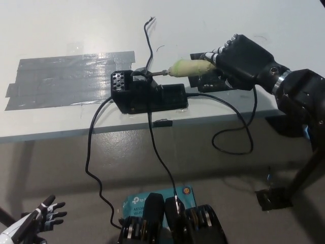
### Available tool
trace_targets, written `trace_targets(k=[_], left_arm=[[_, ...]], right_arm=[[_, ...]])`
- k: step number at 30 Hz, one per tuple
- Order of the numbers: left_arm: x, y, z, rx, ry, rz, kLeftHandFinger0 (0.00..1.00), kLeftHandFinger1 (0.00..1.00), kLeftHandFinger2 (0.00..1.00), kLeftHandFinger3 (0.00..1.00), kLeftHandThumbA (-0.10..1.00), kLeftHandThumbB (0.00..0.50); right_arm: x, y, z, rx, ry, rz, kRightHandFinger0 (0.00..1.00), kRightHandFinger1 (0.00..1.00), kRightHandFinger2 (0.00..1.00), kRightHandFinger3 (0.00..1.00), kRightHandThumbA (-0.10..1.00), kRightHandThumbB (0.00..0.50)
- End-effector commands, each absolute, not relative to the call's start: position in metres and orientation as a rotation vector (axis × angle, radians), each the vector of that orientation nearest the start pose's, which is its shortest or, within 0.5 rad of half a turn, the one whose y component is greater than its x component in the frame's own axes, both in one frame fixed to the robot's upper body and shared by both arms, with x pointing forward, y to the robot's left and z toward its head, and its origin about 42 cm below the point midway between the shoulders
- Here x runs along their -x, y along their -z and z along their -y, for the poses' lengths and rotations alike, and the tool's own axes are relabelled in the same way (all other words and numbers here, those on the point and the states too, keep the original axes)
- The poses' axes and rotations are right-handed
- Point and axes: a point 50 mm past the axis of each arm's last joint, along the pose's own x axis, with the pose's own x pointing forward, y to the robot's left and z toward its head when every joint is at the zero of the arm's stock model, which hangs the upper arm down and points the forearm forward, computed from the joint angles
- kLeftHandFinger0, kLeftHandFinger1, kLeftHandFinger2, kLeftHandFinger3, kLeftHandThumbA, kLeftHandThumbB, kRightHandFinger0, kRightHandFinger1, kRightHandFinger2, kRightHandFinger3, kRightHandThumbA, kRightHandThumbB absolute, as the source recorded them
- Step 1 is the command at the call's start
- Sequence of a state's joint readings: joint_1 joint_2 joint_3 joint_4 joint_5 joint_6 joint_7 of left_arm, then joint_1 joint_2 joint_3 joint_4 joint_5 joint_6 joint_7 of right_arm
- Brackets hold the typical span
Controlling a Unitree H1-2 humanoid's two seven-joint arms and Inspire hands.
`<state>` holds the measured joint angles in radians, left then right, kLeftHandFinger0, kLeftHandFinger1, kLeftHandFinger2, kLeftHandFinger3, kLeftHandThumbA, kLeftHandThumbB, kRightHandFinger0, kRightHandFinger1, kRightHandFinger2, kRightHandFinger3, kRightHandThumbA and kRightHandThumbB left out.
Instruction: The robot uses its right hand to grab and lift the soldering gun kept on the middle of the table and puts it in its base
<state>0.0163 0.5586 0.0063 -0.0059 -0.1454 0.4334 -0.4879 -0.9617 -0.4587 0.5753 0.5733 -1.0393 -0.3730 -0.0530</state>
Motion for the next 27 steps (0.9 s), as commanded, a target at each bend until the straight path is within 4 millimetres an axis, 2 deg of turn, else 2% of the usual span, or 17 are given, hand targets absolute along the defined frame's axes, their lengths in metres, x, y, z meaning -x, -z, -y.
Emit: trace_targets(k=[1, 3, 6, 7, 9, 10, 11, 13, 15, 17, 18, 19, 20, 21, 23, 24, 27], left_arm=[[-0.269, -0.123, -0.381, -0.311, 0.392, -0.499, 1.00, 1.00, 1.00, 1.00, 1.00, 0.377], [-0.268, -0.123, -0.381, -0.318, 0.391, -0.495, 0.99, 1.00, 1.00, 1.00, 1.00, 0.377], [-0.269, -0.126, -0.380, -0.335, 0.394, -0.493, 0.99, 1.00, 1.00, 1.00, 1.00, 0.353], [-0.269, -0.125, -0.379, -0.326, 0.396, -0.493, 0.99, 1.00, 1.00, 1.00, 1.00, 0.335], [-0.270, -0.126, -0.379, -0.320, 0.398, -0.491, 1.00, 1.00, 1.00, 1.00, 1.00, 0.322], [-0.270, -0.126, -0.379, -0.321, 0.398, -0.491, 1.00, 1.00, 1.00, 1.00, 1.00, 0.321], [-0.271, -0.126, -0.379, -0.316, 0.397, -0.491, 0.99, 1.00, 1.00, 1.00, 1.00, 0.349], [-0.273, -0.126, -0.379, -0.318, 0.396, -0.491, 0.98, 1.00, 1.00, 1.00, 1.00, 0.350], [-0.275, -0.125, -0.379, -0.324, 0.402, -0.491, 0.98, 1.00, 1.00, 1.00, 1.00, 0.374], [-0.276, -0.127, -0.379, -0.336, 0.410, -0.488, 0.99, 1.00, 1.00, 1.00, 1.00, 0.377], [-0.277, -0.127, -0.378, -0.336, 0.410, -0.486, 0.98, 1.00, 1.00, 1.00, 1.00, 0.383], [-0.278, -0.127, -0.378, -0.338, 0.412, -0.484, 0.98, 1.00, 1.00, 1.00, 1.00, 0.383], [-0.279, -0.127, -0.377, -0.352, 0.414, -0.482, 0.98, 1.00, 1.00, 1.00, 1.00, 0.363], [-0.280, -0.127, -0.376, -0.358, 0.417, -0.478, 0.97, 0.99, 1.00, 1.00, 1.00, 0.371], [-0.280, -0.129, -0.375, -0.371, 0.416, -0.474, 0.97, 0.99, 1.00, 1.00, 1.00, 0.351], [-0.280, -0.129, -0.374, -0.381, 0.418, -0.470, 0.96, 0.99, 1.00, 1.00, 1.00, 0.357], [-0.280, -0.130, -0.372, -0.383, 0.419, -0.467, 0.96, 0.98, 1.00, 1.00, 1.00, 0.379]], right_arm=[[-0.521, -0.332, 0.181, 1.804, -0.425, 0.858, 0.00, 0.00, 0.28, 0.21, -0.10, 0.117], [-0.518, -0.337, 0.172, 1.818, -0.430, 0.869, 0.00, 0.00, 0.27, 0.30, -0.09, 0.071], [-0.519, -0.343, 0.165, 1.844, -0.426, 0.863, 0.00, 0.00, 0.29, 0.26, -0.07, 0.068], [-0.520, -0.349, 0.161, 1.831, -0.447, 0.875, 0.00, 0.00, 0.31, 0.18, -0.10, 0.031], [-0.522, -0.357, 0.155, 1.858, -0.440, 0.900, 0.00, 0.00, 0.32, 0.19, -0.10, 0.073], [-0.522, -0.357, 0.156, 1.858, -0.439, 0.900, 0.00, 0.00, 0.34, 0.17, -0.10, 0.015], [-0.524, -0.366, 0.153, 1.852, -0.433, 0.936, 0.00, 0.00, 0.32, 0.07, -0.10, 0.080], [-0.524, -0.369, 0.154, 1.851, -0.430, 0.955, 0.00, 0.00, 0.30, 0.05, -0.10, 0.085], [-0.526, -0.376, 0.157, 1.881, -0.442, 1.012, 0.00, 0.00, 0.17, 0.07, -0.09, 0.111], [-0.528, -0.378, 0.161, 1.906, -0.458, 1.033, 0.00, 0.00, 0.16, 0.01, -0.06, 0.091], [-0.529, -0.378, 0.162, 1.921, -0.467, 1.026, 0.00, 0.00, 0.17, 0.10, -0.03, 0.101], [-0.530, -0.378, 0.164, 1.926, -0.468, 1.022, 0.00, 0.00, 0.16, 0.10, -0.02, 0.101], [-0.529, -0.377, 0.166, 1.961, -0.496, 0.990, 0.00, 0.00, 0.18, 0.32, 0.02, 0.096], [-0.530, -0.376, 0.166, 1.970, -0.511, 0.982, 0.00, 0.00, 0.17, 0.34, -0.02, 0.119], [-0.531, -0.371, 0.169, 1.989, -0.520, 1.014, 0.00, 0.00, 0.01, 0.40, -0.03, 0.255], [-0.532, -0.367, 0.171, 2.005, -0.529, 1.013, 0.00, 0.00, 0.00, 0.40, -0.01, 0.290], [-0.534, -0.360, 0.175, 2.025, -0.552, 0.994, 0.00, 0.00, 0.00, 0.40, 0.02, 0.270]])
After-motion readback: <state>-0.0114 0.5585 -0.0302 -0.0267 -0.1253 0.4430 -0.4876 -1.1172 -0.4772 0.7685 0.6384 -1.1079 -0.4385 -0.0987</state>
